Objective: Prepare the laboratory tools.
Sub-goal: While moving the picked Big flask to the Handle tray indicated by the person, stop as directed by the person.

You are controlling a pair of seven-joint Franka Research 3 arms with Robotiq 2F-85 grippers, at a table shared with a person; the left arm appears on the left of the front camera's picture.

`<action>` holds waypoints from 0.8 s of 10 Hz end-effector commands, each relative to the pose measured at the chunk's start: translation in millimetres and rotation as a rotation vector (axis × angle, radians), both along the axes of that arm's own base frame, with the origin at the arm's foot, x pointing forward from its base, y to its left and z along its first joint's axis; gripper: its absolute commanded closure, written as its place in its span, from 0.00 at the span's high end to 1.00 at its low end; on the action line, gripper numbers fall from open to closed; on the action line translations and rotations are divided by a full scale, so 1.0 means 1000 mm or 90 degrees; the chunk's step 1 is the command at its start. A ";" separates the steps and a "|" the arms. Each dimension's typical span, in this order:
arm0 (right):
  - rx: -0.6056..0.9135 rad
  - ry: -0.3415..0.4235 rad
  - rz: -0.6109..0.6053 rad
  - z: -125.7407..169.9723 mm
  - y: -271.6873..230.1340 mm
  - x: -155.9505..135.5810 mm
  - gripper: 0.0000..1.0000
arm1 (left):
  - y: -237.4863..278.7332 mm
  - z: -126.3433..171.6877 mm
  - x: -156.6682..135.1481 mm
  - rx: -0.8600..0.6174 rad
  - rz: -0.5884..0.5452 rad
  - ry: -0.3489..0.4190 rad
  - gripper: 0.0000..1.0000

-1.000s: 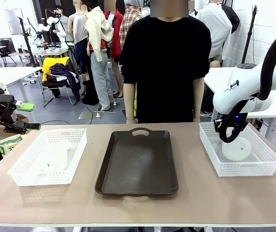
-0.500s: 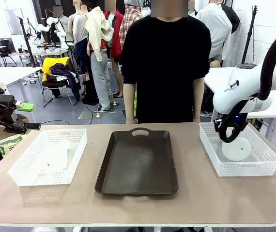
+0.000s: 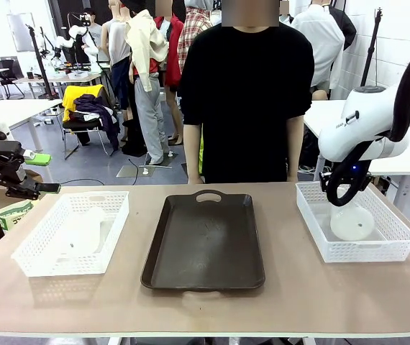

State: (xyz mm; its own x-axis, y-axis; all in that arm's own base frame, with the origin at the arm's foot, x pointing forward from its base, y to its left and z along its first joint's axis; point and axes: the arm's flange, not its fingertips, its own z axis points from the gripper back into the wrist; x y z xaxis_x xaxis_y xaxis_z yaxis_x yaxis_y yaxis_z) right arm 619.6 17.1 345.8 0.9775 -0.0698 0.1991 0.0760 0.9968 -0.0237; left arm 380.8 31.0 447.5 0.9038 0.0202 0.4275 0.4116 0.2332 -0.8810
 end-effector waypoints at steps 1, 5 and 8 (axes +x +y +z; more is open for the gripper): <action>-0.015 -0.007 -0.031 0.017 0.005 -0.019 0.00 | 0.002 0.002 -0.001 -0.007 -0.002 0.000 1.00; -0.017 -0.017 -0.030 0.034 0.007 -0.034 0.00 | 0.002 0.002 -0.001 -0.007 -0.002 0.000 1.00; -0.014 -0.004 -0.006 0.023 0.012 -0.030 0.00 | 0.002 0.002 -0.001 -0.007 -0.002 0.000 1.00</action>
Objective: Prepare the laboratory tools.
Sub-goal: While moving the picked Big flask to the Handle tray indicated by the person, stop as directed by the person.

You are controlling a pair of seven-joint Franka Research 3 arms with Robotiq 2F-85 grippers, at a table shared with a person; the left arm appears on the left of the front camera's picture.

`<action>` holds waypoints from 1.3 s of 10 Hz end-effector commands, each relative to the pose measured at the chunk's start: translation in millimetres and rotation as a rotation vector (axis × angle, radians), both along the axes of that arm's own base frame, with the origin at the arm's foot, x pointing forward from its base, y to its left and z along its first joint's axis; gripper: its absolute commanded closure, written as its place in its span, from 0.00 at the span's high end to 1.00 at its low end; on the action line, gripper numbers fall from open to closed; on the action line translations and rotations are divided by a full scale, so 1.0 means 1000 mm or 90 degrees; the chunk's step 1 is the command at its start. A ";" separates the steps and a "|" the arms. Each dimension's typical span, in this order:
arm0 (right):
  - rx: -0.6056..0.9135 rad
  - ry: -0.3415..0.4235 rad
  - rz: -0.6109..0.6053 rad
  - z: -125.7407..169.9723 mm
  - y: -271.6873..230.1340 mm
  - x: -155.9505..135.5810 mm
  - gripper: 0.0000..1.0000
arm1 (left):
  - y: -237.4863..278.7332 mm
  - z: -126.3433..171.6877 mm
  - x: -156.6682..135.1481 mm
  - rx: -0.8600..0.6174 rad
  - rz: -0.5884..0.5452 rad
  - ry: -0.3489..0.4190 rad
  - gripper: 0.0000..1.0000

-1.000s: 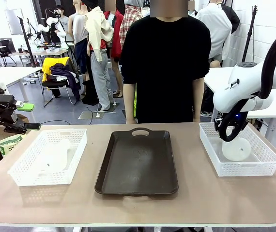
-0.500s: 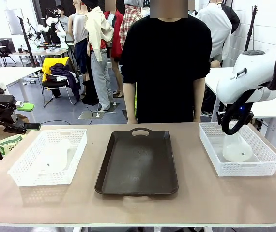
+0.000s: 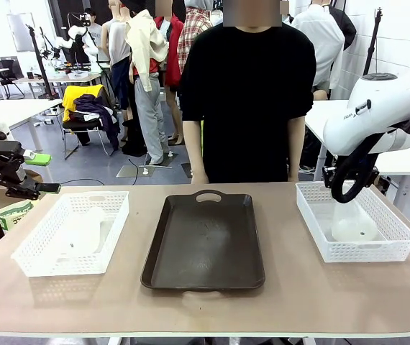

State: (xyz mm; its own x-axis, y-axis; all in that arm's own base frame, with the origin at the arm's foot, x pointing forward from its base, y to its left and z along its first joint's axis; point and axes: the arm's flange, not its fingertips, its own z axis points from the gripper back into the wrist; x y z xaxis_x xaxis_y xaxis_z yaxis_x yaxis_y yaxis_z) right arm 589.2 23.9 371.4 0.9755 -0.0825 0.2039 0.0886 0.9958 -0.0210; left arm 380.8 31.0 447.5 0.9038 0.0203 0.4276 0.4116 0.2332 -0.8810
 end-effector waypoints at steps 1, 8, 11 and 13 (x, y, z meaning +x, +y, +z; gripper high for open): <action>-0.015 0.001 0.007 -0.003 0.006 0.001 0.00 | 0.002 0.002 -0.001 -0.007 -0.002 0.000 1.00; 0.002 -0.019 0.010 0.038 0.000 -0.025 0.00 | 0.002 0.002 -0.001 -0.007 -0.002 0.000 1.00; 0.013 -0.044 -0.002 0.063 -0.007 -0.038 0.00 | 0.002 0.002 -0.001 -0.007 -0.002 0.000 1.00; 0.010 -0.063 0.000 0.077 -0.007 -0.048 0.00 | 0.002 0.002 -0.001 -0.007 -0.002 0.000 1.00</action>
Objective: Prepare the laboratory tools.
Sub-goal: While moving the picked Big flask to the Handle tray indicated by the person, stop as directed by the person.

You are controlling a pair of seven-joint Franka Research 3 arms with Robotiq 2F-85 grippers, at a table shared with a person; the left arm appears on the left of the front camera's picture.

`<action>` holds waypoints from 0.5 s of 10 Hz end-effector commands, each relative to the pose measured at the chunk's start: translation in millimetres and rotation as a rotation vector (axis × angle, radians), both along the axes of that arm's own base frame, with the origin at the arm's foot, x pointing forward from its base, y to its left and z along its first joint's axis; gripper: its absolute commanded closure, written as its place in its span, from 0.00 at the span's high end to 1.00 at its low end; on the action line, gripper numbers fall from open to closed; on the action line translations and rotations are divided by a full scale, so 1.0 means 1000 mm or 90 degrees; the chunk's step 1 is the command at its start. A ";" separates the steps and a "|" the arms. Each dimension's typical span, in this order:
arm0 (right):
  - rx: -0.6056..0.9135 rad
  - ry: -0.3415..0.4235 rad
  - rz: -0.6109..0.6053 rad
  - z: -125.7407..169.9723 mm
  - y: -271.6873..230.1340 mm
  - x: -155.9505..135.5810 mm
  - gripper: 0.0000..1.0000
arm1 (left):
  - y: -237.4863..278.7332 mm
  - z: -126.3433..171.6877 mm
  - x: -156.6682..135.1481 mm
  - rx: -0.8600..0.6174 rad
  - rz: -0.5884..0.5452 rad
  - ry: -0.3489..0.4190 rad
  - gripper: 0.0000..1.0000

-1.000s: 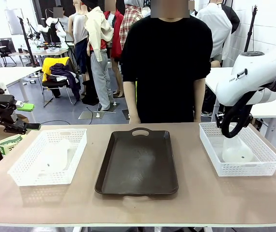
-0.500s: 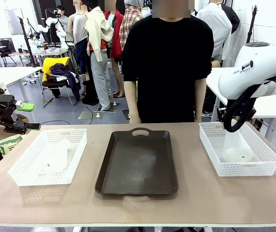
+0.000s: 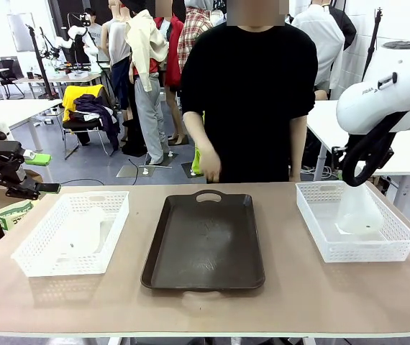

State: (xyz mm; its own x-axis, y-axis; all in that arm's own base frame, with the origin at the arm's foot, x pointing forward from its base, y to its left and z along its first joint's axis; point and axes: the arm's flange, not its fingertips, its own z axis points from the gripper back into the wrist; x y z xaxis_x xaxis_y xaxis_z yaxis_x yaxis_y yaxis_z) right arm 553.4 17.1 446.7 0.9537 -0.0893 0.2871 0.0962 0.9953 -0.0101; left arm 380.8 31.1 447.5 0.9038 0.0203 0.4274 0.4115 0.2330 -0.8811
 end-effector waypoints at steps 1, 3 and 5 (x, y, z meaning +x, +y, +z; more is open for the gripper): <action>0.005 -0.018 0.005 0.009 0.001 -0.020 0.00 | 0.002 0.002 -0.001 -0.007 -0.002 -0.001 1.00; 0.000 -0.045 0.005 0.027 0.002 -0.035 0.00 | 0.002 0.002 -0.001 -0.007 -0.002 -0.001 1.00; -0.004 -0.055 0.005 0.036 0.003 -0.042 0.00 | 0.002 0.002 -0.001 -0.007 -0.002 -0.001 1.00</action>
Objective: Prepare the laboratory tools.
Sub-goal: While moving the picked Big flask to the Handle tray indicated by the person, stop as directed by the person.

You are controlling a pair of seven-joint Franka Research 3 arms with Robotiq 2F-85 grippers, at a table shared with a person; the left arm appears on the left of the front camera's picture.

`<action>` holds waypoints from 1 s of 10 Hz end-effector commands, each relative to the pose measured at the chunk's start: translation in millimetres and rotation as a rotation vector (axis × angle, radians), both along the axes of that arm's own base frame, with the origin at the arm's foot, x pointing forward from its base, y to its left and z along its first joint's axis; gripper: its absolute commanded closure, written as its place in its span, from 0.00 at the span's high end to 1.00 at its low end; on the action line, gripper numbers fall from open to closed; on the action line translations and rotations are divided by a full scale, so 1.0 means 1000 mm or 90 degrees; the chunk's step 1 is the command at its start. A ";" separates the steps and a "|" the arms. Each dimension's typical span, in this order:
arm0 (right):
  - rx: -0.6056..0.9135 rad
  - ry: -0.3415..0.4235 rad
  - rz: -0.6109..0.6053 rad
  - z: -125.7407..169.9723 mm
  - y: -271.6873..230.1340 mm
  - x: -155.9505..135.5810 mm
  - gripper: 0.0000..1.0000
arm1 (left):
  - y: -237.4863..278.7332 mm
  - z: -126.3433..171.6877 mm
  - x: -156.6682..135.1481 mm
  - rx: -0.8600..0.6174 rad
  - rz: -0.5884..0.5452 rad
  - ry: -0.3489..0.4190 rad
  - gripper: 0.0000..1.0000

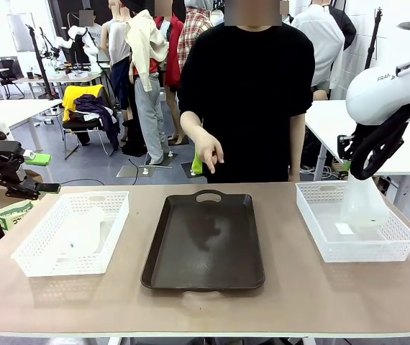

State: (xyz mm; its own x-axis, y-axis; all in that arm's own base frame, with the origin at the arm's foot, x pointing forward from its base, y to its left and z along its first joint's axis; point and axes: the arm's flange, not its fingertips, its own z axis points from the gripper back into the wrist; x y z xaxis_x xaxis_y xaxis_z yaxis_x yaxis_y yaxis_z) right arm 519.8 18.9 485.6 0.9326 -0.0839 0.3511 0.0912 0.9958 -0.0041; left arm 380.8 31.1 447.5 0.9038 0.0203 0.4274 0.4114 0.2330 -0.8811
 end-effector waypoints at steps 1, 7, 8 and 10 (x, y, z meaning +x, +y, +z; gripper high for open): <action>0.000 0.006 -0.001 -0.005 0.000 0.006 0.00 | 0.002 0.002 -0.001 -0.007 -0.002 -0.001 1.00; 0.000 0.006 -0.001 -0.005 0.000 0.006 0.00 | 0.002 0.002 -0.001 -0.007 -0.002 -0.001 1.00; 0.000 0.011 -0.001 -0.008 0.000 0.002 0.00 | 0.002 0.002 -0.001 -0.007 -0.002 -0.001 1.00; -0.024 -0.027 0.024 0.021 0.015 -0.009 0.00 | 0.002 0.002 -0.001 -0.007 -0.002 -0.001 1.00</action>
State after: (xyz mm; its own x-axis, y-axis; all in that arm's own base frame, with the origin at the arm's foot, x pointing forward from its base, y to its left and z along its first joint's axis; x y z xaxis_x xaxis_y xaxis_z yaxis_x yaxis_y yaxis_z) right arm 517.8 26.3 491.6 0.9299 -0.0647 0.3621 0.0743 0.9972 -0.0126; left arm 380.8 31.1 447.4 0.9039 0.0203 0.4273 0.4114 0.2330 -0.8812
